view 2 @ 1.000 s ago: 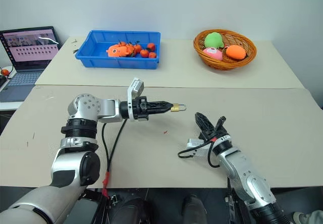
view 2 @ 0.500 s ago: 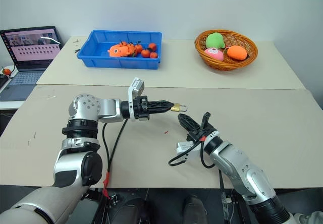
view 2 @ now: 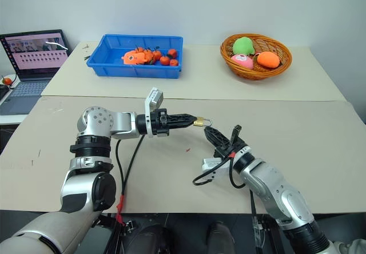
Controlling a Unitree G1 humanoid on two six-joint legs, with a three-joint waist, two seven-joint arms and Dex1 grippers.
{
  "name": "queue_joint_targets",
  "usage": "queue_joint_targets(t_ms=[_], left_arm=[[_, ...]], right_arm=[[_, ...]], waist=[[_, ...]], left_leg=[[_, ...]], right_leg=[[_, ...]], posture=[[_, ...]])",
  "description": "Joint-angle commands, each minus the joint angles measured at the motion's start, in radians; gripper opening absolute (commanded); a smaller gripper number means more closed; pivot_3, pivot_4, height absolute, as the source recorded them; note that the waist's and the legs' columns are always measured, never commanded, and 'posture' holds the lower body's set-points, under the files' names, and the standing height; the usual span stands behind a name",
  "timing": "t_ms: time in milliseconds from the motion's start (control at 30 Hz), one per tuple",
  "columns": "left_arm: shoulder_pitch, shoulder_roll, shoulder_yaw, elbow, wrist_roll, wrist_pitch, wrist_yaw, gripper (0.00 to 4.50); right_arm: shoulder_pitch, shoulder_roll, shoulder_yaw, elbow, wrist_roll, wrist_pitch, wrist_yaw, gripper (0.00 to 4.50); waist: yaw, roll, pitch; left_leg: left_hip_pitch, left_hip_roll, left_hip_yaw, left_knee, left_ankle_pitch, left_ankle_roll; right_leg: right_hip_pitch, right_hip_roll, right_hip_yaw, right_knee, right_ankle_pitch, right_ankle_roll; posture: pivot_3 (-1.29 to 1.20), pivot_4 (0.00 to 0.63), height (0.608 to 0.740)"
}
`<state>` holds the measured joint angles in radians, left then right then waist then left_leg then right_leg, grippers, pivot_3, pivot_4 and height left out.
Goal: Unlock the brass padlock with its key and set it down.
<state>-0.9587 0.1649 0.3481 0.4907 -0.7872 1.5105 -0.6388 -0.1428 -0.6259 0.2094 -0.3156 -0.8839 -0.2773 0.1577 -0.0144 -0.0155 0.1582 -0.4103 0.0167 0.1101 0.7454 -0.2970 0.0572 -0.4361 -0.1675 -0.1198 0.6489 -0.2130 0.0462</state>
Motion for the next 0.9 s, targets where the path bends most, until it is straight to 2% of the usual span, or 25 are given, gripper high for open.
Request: queue_joint_targets(t_ms=[33,467,900], left_arm=[[0.004,0.001,-0.001,-0.030,-0.027,0.000,-0.012,0.31],[-0.002,0.005,-0.001,-0.021,-0.025,-0.009,-0.015,0.31],[0.005,0.000,-0.007,-0.028,-0.026,-0.010,-0.018,0.31]], right_arm=[[-0.018,-0.005,-0.045,-0.019,0.023,0.003,-0.004,0.02],[-0.031,0.008,-0.057,-0.054,0.027,0.007,0.027,0.02],[-0.068,0.007,-0.077,-0.119,0.088,0.013,0.136,0.02]], waist=[[0.000,0.000,0.000],[0.000,0.000,0.000],[0.000,0.000,0.000]], left_leg=[[0.000,0.000,0.000,0.000,0.000,0.000],[0.000,0.000,0.000,0.000,0.000,0.000],[0.000,0.000,0.000,0.000,0.000,0.000]], right_leg=[[0.000,0.000,0.000,0.000,0.000,0.000],[0.000,0.000,0.000,0.000,0.000,0.000],[0.000,0.000,0.000,0.000,0.000,0.000]], posture=[[0.00,0.150,0.692],[0.00,0.150,0.692],[0.00,0.150,0.692]])
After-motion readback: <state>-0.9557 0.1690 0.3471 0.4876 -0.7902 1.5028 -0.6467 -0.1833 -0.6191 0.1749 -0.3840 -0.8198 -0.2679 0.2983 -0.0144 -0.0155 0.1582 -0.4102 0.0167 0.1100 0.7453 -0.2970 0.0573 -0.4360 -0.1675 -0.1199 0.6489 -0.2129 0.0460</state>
